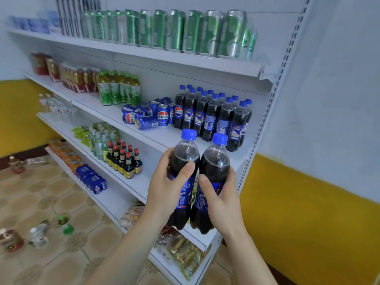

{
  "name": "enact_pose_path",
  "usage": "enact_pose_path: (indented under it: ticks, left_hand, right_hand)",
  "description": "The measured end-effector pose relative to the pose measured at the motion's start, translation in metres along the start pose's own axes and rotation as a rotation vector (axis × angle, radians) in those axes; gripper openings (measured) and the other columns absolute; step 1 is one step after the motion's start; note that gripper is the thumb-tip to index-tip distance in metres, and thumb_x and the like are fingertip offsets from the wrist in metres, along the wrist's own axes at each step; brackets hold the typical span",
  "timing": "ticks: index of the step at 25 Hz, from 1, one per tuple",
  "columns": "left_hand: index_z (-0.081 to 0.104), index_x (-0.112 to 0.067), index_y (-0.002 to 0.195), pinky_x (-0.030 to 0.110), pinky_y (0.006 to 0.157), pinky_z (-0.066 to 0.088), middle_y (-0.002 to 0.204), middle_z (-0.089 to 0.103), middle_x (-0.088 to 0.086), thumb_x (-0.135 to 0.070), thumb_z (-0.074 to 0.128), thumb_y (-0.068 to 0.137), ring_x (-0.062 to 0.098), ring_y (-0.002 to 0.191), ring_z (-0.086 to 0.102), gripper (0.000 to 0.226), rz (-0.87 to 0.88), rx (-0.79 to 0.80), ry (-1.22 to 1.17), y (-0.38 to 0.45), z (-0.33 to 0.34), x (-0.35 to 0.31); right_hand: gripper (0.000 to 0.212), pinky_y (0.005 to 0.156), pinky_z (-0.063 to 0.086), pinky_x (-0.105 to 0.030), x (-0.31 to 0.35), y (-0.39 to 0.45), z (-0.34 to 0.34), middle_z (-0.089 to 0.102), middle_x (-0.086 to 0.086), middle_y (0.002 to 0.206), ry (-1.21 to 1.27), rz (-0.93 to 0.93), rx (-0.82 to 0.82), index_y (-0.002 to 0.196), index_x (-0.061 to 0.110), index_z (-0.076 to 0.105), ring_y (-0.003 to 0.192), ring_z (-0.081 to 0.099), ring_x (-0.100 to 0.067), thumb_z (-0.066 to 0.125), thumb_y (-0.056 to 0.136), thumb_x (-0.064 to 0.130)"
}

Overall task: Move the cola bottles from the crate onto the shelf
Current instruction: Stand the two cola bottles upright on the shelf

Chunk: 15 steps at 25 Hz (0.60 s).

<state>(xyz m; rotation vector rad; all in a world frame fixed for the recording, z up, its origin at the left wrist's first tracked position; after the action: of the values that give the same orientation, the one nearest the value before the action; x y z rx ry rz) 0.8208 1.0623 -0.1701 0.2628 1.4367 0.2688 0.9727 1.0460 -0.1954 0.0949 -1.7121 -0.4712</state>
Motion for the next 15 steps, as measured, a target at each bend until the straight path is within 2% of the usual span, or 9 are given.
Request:
enact_pose_path:
  ticks: [3, 8, 12, 15]
  left_hand:
    - [0.061, -0.044, 0.117, 0.033, 0.099, 0.050, 0.116, 0.070, -0.018, -0.028, 0.067, 0.093, 0.002, 0.112, 0.064, 0.029, -0.001, -0.042, 0.008, 0.025, -0.020, 0.009]
    - [0.063, -0.047, 0.115, 0.039, 0.102, 0.051, 0.115, 0.071, -0.019, -0.030, 0.069, 0.091, 0.002, 0.111, 0.065, 0.030, -0.022, -0.068, 0.015, 0.082, -0.060, 0.028]
    - [0.063, -0.044, 0.123, 0.044, 0.107, 0.047, 0.122, 0.070, -0.015, -0.034, 0.073, 0.090, 0.007, 0.118, 0.063, 0.036, -0.021, -0.021, -0.003, 0.144, -0.094, 0.047]
    - [0.061, -0.044, 0.125, 0.046, 0.108, 0.046, 0.124, 0.069, -0.015, -0.043, 0.073, 0.084, 0.009, 0.121, 0.062, 0.042, -0.027, 0.043, -0.009, 0.188, -0.111, 0.056]
  right_hand:
    - [0.054, 0.086, 0.049, -0.018, -0.007, 0.026, 0.026, 0.063, 0.022, 0.118, -0.010, -0.003, 0.051, 0.140, 0.029, 0.042, 0.108, 0.061, 0.008, 0.068, 0.093, 0.038]
    - [0.054, 0.088, 0.049, -0.018, -0.020, 0.078, 0.077, 0.064, 0.032, 0.113, -0.009, 0.008, 0.081, 0.137, 0.034, 0.041, 0.109, 0.061, 0.009, 0.070, 0.092, 0.036]
    - [0.053, 0.091, 0.052, -0.023, -0.027, 0.120, 0.120, 0.065, 0.024, 0.116, -0.004, 0.022, 0.027, 0.137, 0.030, 0.043, 0.107, 0.062, 0.008, 0.072, 0.092, 0.029]
    - [0.058, 0.090, 0.048, -0.015, -0.027, 0.151, 0.142, 0.065, 0.026, 0.117, -0.043, 0.018, -0.026, 0.140, 0.031, 0.043, 0.108, 0.062, 0.010, 0.074, 0.091, 0.027]
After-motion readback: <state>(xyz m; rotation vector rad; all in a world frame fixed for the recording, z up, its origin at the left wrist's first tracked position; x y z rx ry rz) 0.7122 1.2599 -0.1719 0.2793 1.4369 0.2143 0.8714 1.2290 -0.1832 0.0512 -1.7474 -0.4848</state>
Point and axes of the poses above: each hand's wrist, its own y-axis towards the middle knuckle, its own z-axis out of the palm, x = y × z, the point moved 6 cm from there along y, towards the middle knuckle
